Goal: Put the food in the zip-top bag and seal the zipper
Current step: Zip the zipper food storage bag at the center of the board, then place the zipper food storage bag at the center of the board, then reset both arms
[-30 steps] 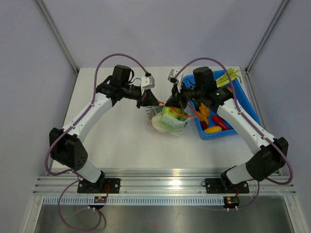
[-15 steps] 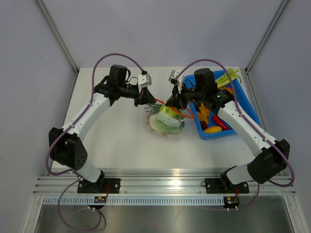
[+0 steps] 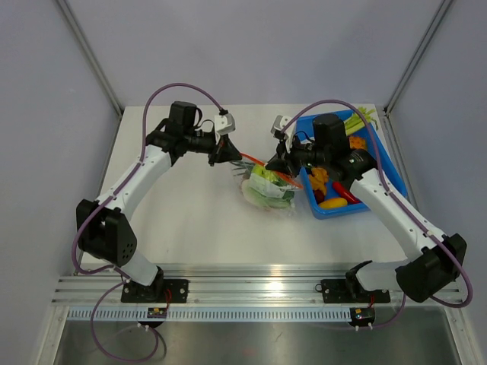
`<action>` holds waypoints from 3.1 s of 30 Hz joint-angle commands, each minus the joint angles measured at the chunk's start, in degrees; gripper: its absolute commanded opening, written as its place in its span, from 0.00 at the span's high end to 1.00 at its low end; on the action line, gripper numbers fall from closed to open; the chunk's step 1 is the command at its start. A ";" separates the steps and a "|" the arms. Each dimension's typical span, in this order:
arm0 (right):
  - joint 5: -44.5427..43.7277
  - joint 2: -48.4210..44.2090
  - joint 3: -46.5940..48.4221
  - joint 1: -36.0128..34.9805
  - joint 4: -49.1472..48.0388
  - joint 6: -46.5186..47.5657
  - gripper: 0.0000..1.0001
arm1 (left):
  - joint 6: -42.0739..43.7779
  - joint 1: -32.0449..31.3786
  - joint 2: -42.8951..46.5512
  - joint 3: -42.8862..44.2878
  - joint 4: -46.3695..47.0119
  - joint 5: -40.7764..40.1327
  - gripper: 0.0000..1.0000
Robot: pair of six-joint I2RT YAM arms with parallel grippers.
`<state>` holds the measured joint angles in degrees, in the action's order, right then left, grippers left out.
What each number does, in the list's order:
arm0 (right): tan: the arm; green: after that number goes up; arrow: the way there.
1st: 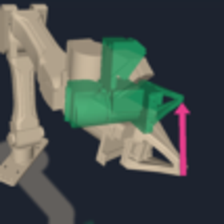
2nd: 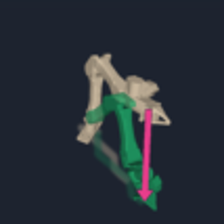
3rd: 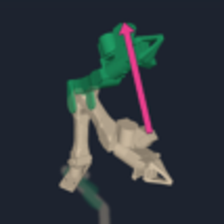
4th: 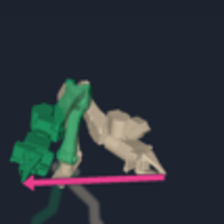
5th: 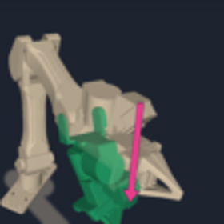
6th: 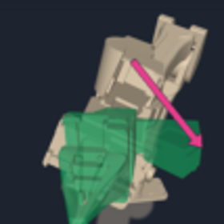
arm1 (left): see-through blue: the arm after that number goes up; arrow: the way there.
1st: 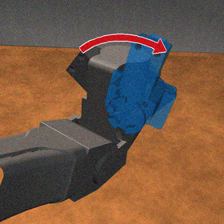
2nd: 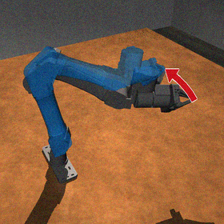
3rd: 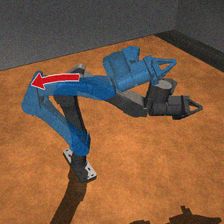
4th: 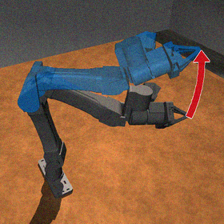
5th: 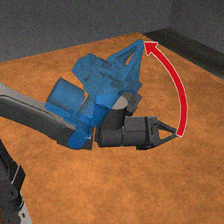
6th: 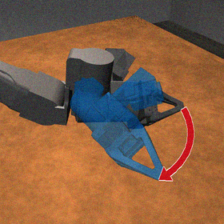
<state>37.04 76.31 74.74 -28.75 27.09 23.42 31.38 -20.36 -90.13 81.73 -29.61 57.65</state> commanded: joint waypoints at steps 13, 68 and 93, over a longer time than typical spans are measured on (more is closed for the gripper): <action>-3.20 -8.90 -3.02 0.80 5.16 1.54 1.00 | -0.70 6.56 -1.63 -0.35 3.77 -7.46 1.00; -22.17 12.12 1.11 -2.18 -23.58 -9.44 0.03 | -42.80 17.11 -2.08 6.69 42.63 -28.19 0.01; -72.89 1.30 1.74 -2.10 9.11 -40.11 0.01 | -52.91 4.72 36.06 -33.37 15.90 -63.53 0.01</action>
<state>-30.15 82.48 78.50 -30.81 33.98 -12.60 -18.94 -14.79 -59.18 52.21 -12.14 -0.01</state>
